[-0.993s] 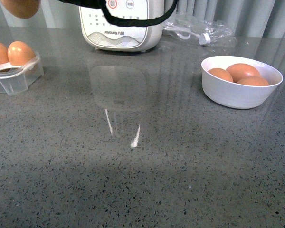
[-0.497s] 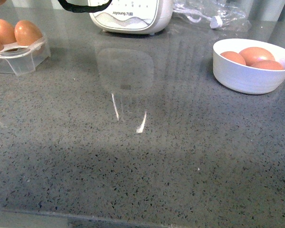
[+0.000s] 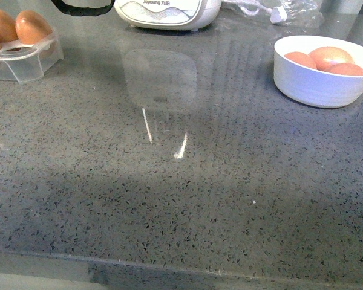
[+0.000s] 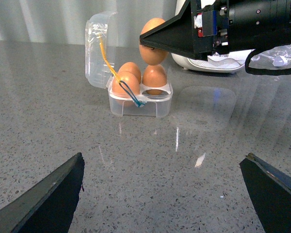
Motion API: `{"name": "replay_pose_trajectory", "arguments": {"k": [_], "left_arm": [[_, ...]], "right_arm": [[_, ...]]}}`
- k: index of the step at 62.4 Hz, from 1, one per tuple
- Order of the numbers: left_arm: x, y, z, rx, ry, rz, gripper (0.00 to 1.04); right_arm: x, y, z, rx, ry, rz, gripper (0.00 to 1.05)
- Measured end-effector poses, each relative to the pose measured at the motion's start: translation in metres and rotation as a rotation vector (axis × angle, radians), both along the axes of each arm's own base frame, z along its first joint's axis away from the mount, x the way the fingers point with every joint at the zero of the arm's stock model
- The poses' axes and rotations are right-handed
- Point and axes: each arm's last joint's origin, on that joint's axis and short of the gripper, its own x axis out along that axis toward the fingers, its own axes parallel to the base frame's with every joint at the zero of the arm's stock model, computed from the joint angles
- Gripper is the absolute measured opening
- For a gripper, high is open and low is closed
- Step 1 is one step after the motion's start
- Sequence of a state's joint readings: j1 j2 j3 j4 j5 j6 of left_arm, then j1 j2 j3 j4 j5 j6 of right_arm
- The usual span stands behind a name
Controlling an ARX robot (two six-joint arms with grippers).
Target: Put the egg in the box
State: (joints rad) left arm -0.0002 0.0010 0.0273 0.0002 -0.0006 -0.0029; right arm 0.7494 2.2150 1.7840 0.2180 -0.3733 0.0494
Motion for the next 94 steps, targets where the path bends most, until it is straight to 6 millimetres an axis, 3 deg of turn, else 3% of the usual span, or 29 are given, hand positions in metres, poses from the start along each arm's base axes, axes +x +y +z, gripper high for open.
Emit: {"name": "replay_pose_trajectory", "arguments": {"k": [42, 65, 82, 94], "left_arm": [[0.000, 0.000, 0.000, 0.000, 0.000, 0.000, 0.98], [0.000, 0.000, 0.000, 0.000, 0.000, 0.000, 0.98], [0.000, 0.000, 0.000, 0.000, 0.000, 0.000, 0.98], [0.000, 0.000, 0.000, 0.000, 0.000, 0.000, 0.98]], "right_arm": [[0.005, 0.006, -0.009, -0.034, -0.017, -0.005, 0.42], [0.005, 0.005, -0.010, -0.040, -0.020, 0.001, 0.99], [-0.001, -0.006, -0.009, -0.025, -0.033, -0.006, 0.97], [-0.006, -0.040, 0.014, 0.018, -0.069, -0.069, 0.97]]}}
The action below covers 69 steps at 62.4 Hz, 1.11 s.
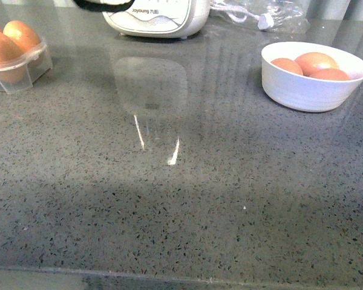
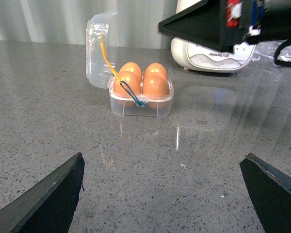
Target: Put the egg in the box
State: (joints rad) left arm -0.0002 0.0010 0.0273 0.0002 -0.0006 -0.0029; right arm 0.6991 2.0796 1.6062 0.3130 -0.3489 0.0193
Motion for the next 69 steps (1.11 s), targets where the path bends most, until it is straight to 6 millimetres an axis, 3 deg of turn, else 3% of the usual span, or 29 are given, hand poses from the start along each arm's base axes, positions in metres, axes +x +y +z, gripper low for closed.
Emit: {"name": "replay_pose_trajectory", "arguments": {"k": [10, 20, 29, 42, 47, 55, 69], "left_arm": [[0.000, 0.000, 0.000, 0.000, 0.000, 0.000, 0.98], [0.000, 0.000, 0.000, 0.000, 0.000, 0.000, 0.98], [0.000, 0.000, 0.000, 0.000, 0.000, 0.000, 0.98], [0.000, 0.000, 0.000, 0.000, 0.000, 0.000, 0.98], [0.000, 0.000, 0.000, 0.000, 0.000, -0.001, 0.98], [0.000, 0.000, 0.000, 0.000, 0.000, 0.001, 0.98], [0.000, 0.000, 0.000, 0.000, 0.000, 0.000, 0.98]], "right_arm": [[-0.002, -0.048, 0.022, 0.015, -0.034, -0.166, 0.97], [-0.011, -0.117, 0.032, -0.006, -0.069, -0.420, 0.97], [-0.035, -0.182, 0.039, -0.009, -0.100, -0.576, 0.97], [-0.067, -0.237, 0.046, -0.010, -0.165, -0.720, 0.96], [-0.084, -0.260, 0.040, 0.005, -0.191, -0.953, 0.82], [-0.125, -0.297, 0.015, 0.004, -0.184, -1.028, 0.59], [-0.164, -0.313, -0.024, 0.003, -0.177, -1.034, 0.22]]}}
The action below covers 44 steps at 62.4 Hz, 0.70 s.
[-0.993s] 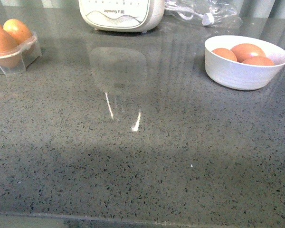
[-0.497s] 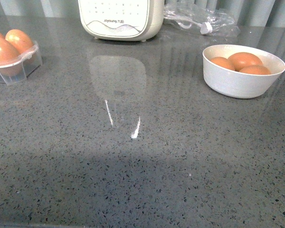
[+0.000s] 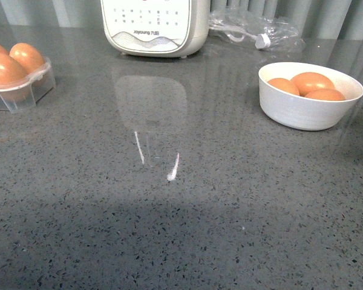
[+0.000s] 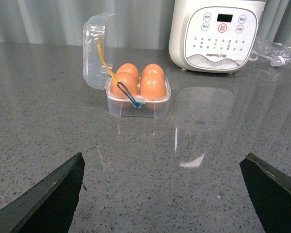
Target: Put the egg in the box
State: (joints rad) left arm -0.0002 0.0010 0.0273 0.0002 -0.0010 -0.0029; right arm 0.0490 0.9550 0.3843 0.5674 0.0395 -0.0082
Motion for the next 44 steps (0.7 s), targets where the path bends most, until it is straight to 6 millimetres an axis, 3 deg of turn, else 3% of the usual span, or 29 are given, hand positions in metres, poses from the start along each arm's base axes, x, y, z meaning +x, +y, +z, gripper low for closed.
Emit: {"name": "replay_pose_trajectory", "arguments": {"k": [5, 18, 44], "left_arm": [[0.000, 0.000, 0.000, 0.000, 0.000, 0.001, 0.98], [0.000, 0.000, 0.000, 0.000, 0.000, 0.001, 0.98], [0.000, 0.000, 0.000, 0.000, 0.000, 0.000, 0.98]], "right_arm": [[-0.013, -0.006, -0.015, 0.000, 0.010, 0.003, 0.03], [-0.036, -0.009, -0.036, 0.004, 0.006, -0.008, 0.03], [-0.063, -0.009, -0.056, 0.004, 0.006, -0.009, 0.03]]}}
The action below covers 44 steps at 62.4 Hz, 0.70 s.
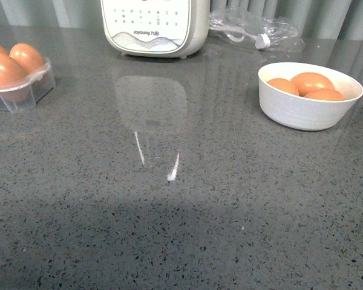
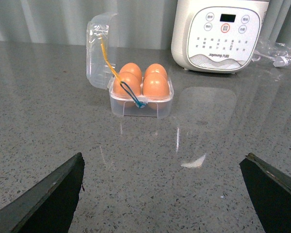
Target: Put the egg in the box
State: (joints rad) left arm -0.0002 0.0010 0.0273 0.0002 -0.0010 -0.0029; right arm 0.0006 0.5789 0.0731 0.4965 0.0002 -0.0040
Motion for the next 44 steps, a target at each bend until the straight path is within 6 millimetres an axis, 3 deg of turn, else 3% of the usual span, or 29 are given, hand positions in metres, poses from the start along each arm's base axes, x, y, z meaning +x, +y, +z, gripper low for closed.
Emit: {"name": "replay_pose_trajectory", "arguments": {"k": [22, 44], "left_arm": [[0.000, 0.000, 0.000, 0.000, 0.000, 0.000, 0.98], [0.000, 0.000, 0.000, 0.000, 0.000, 0.000, 0.98]], "right_arm": [[-0.014, 0.000, -0.013, 0.000, -0.012, 0.001, 0.03], [-0.024, 0.000, -0.012, 0.000, -0.016, 0.001, 0.03]]}}
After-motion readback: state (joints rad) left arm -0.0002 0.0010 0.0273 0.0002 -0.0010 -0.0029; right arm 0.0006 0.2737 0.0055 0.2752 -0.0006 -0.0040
